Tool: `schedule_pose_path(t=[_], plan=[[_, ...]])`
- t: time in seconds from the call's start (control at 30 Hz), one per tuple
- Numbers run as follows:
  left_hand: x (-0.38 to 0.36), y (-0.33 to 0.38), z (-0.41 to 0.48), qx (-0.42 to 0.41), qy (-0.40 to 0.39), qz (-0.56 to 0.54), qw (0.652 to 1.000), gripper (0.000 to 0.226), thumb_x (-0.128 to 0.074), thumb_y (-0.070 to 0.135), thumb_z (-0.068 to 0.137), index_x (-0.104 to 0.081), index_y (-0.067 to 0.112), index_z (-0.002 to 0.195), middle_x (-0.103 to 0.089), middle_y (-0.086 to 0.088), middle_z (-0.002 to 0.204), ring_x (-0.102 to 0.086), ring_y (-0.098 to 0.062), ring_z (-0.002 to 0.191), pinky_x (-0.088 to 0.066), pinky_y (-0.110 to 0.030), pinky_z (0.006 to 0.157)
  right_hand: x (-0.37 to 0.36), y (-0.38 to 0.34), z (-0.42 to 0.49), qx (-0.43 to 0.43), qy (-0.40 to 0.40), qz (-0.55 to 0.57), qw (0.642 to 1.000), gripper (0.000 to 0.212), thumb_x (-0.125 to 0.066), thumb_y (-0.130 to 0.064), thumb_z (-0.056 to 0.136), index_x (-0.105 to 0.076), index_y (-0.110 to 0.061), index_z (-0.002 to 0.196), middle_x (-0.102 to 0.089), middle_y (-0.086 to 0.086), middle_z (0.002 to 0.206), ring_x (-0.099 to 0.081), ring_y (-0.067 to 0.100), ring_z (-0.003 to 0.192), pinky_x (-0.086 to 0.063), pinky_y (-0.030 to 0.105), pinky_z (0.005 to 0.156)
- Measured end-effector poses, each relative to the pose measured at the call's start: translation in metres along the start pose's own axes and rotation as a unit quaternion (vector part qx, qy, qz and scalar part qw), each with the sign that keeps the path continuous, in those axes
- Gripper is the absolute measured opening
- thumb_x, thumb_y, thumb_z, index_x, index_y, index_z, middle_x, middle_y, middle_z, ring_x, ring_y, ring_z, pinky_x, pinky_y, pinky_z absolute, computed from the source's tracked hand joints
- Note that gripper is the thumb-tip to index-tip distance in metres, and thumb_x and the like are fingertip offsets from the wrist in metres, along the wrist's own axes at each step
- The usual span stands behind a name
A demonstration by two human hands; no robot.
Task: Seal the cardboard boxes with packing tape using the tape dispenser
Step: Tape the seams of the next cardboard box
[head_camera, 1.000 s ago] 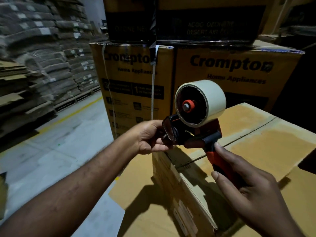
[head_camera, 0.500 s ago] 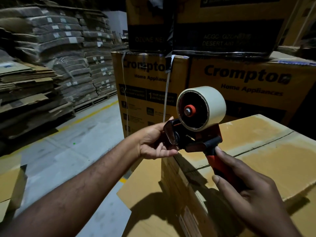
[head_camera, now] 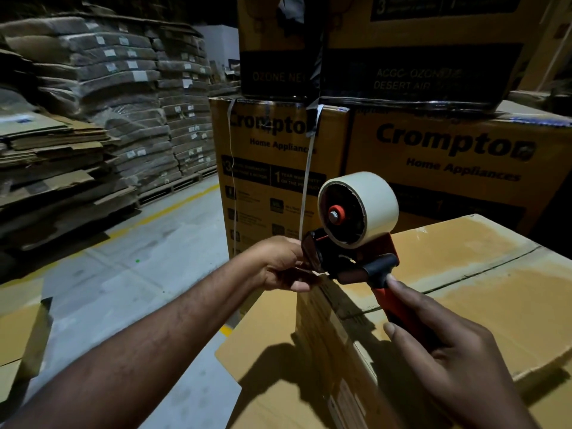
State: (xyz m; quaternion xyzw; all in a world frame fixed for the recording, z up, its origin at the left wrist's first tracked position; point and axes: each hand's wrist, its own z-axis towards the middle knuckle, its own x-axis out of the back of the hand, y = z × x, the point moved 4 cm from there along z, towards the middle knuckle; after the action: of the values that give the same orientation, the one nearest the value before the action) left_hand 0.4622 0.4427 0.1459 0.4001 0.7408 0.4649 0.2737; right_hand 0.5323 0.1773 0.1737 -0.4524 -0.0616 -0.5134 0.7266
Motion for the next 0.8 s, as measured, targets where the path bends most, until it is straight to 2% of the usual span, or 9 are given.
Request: schedule_pose_path(t=[0.13,0.2,0.3,0.37,0.43,0.47,0.57,0.67,0.8], plan=[[0.015,0.013,0.002,-0.020,0.035,0.109,0.993,0.009,-0.058,-0.003,0.089,-0.063,0.005,0.087,-0.067,-0.012,0.072,-0.064,-0.019,0.056,-0.053,-0.030,0.053,-0.012,0.003,0.004,-0.015,-0.015,-0.013,1.000,0.071,-0.076,-0.023,0.080,-0.045,-0.047,0.140,-0.049,-0.050,0.115,-0.048,-0.025,0.109,-0.048,0.002,0.069],[0.020,0.019,0.004,-0.033,0.063,0.151,0.986,0.007,-0.061,0.000,0.090,-0.068,0.002,0.088,-0.068,-0.012,0.070,-0.064,-0.018,0.055,-0.053,-0.028,0.052,-0.020,0.004,0.005,-0.024,-0.017,-0.020,0.999,0.075,-0.080,-0.013,0.079,-0.048,-0.045,0.139,-0.046,-0.045,0.114,-0.049,-0.026,0.104,-0.046,0.000,0.066],[0.021,0.027,0.008,-0.060,0.128,0.218,0.966,0.010,-0.063,0.007,0.095,-0.070,0.004,0.088,-0.068,-0.010,0.070,-0.066,-0.019,0.058,-0.058,-0.033,0.055,-0.028,0.004,0.003,-0.035,-0.032,-0.018,0.999,0.080,-0.080,-0.010,0.078,-0.046,-0.050,0.137,-0.045,-0.041,0.118,-0.048,-0.028,0.102,-0.046,0.000,0.075],[0.020,0.030,0.011,-0.074,0.154,0.239,0.956,0.010,-0.063,0.010,0.097,-0.069,0.003,0.094,-0.069,-0.012,0.078,-0.072,-0.025,0.071,-0.063,-0.038,0.067,-0.032,0.001,0.000,-0.035,-0.048,-0.032,0.998,0.086,-0.081,-0.011,0.077,-0.042,-0.056,0.139,-0.046,-0.040,0.121,-0.046,-0.029,0.103,-0.044,0.002,0.087],[0.023,0.030,0.014,-0.082,0.173,0.253,0.948,0.012,-0.066,0.013,0.096,-0.069,0.002,0.100,-0.073,-0.013,0.089,-0.075,-0.027,0.085,-0.064,-0.042,0.077,-0.033,0.000,-0.004,-0.041,-0.044,-0.035,0.998,0.092,-0.083,-0.009,0.075,-0.037,-0.053,0.141,-0.047,-0.038,0.123,-0.042,-0.030,0.107,-0.035,-0.002,0.093],[0.025,0.030,0.015,-0.081,0.177,0.258,0.946,0.011,-0.068,0.013,0.095,-0.069,0.003,0.099,-0.074,-0.014,0.091,-0.075,-0.027,0.086,-0.064,-0.042,0.078,-0.032,0.001,-0.006,-0.048,-0.038,-0.027,0.998,0.092,-0.083,-0.008,0.074,-0.038,-0.052,0.141,-0.048,-0.038,0.123,-0.041,-0.032,0.107,-0.033,-0.004,0.092],[0.029,0.023,0.018,-0.061,0.176,0.256,0.948,0.007,-0.071,0.012,0.092,-0.069,0.005,0.090,-0.073,-0.013,0.081,-0.074,-0.025,0.076,-0.064,-0.043,0.076,-0.030,0.001,-0.012,-0.063,-0.016,-0.003,0.998,0.086,-0.082,-0.008,0.075,-0.045,-0.057,0.135,-0.051,-0.046,0.114,-0.043,-0.033,0.104,-0.045,-0.001,0.079],[0.031,0.020,0.022,-0.047,0.177,0.251,0.950,0.009,-0.070,0.013,0.093,-0.070,0.005,0.095,-0.071,-0.009,0.080,-0.070,-0.022,0.074,-0.062,-0.038,0.075,-0.028,0.000,-0.017,-0.073,-0.011,0.000,0.997,0.082,-0.082,-0.008,0.075,-0.049,-0.058,0.131,-0.051,-0.050,0.111,-0.045,-0.032,0.104,-0.047,0.002,0.065],[0.031,0.015,0.027,-0.015,0.144,0.183,0.972,0.009,-0.064,0.008,0.097,-0.065,0.002,0.103,-0.067,-0.009,0.080,-0.065,-0.019,0.070,-0.061,-0.034,0.068,-0.027,-0.006,-0.019,-0.092,-0.027,-0.002,0.995,0.083,-0.082,-0.008,0.074,-0.049,-0.059,0.130,-0.045,-0.058,0.111,-0.044,-0.033,0.103,-0.047,0.001,0.066]])
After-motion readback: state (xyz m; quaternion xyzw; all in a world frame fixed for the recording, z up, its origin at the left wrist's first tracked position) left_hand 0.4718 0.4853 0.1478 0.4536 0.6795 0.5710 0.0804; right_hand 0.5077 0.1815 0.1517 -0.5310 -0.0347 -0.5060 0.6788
